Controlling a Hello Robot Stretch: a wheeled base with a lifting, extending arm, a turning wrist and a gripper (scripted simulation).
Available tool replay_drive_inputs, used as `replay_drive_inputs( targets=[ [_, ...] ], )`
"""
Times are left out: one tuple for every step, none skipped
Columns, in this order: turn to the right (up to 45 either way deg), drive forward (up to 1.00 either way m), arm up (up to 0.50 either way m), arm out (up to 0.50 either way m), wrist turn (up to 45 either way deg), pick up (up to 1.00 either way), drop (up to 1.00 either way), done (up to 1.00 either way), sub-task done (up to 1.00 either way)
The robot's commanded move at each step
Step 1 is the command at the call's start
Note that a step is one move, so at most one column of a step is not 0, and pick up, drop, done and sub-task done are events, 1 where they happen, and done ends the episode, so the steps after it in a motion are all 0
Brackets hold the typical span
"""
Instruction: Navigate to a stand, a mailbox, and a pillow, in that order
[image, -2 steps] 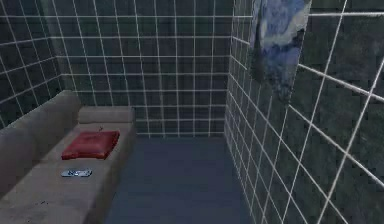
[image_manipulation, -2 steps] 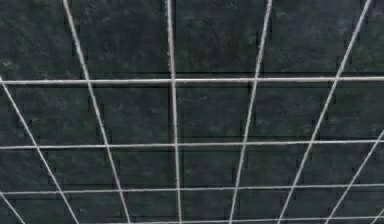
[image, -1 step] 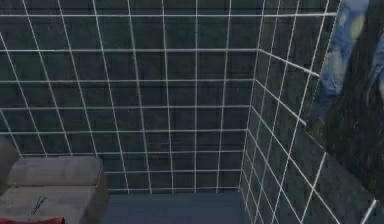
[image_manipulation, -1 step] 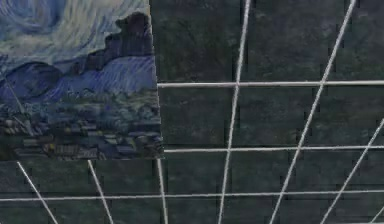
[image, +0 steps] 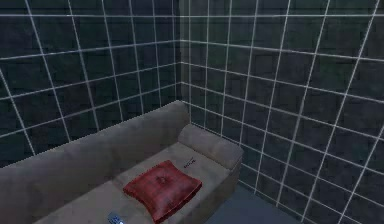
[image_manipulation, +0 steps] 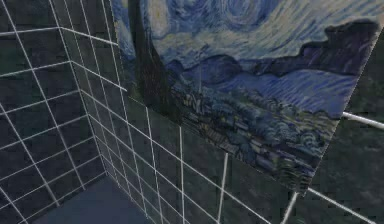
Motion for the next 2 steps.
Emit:
replay_drive_inputs(
  targets=[
    [-9.0, 0.00, 0.00, 0.00, 0.0, 0.00, 0.00, 0.00, 0.00],
    [0.0, 0.00, 0.00, 0.00, 0.0, 0.00, 0.00, 1.00, 0.00]
  ],
)
